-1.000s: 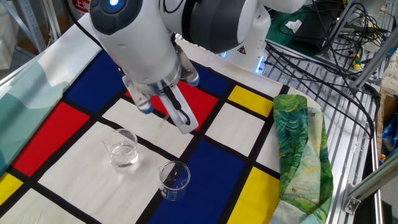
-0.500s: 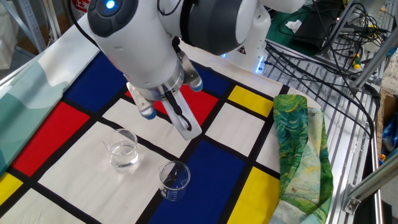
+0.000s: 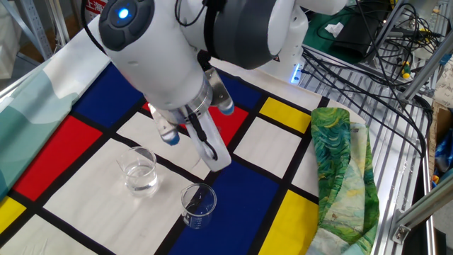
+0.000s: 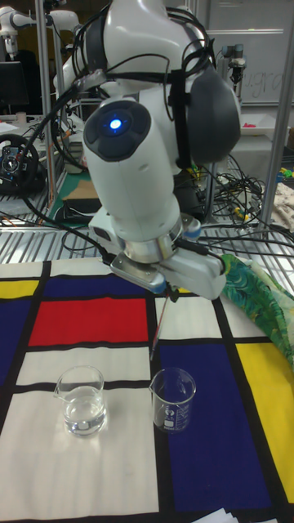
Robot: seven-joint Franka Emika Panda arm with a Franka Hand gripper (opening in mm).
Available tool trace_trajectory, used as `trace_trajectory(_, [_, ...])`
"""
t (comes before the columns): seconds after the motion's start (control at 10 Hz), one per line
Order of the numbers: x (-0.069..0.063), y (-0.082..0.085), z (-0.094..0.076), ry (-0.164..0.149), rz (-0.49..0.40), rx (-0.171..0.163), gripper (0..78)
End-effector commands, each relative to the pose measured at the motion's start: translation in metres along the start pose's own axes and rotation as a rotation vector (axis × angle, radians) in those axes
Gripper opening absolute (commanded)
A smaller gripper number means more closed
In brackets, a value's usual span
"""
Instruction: Transfer liquid using a dropper
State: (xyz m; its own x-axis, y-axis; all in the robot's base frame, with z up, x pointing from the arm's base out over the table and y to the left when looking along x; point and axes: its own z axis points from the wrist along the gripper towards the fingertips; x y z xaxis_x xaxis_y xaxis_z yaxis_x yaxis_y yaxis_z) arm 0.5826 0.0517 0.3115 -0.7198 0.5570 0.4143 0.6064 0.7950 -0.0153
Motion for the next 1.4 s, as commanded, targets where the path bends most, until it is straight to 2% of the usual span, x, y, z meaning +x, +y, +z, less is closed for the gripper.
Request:
trace_trajectory(0.1, [-0.006,0.013,0.006,0.015,0.019,-0.067,1.3])
trace_trajectory(0.2, [-0.01,0.017,0.009,0.013,0.022,-0.088,1.3])
trace_trajectory(0.5, [-0.023,0.028,0.023,0.009,0.026,-0.098,1.3])
trace_trajectory(0.9, [-0.028,0.034,0.041,0.016,0.031,-0.106,1.3])
trace_trajectory(1.3, [-0.033,0.029,0.057,0.005,0.013,-0.103,1.3])
trace_trajectory(1.4, [-0.037,0.024,0.066,0.001,0.005,-0.104,1.3])
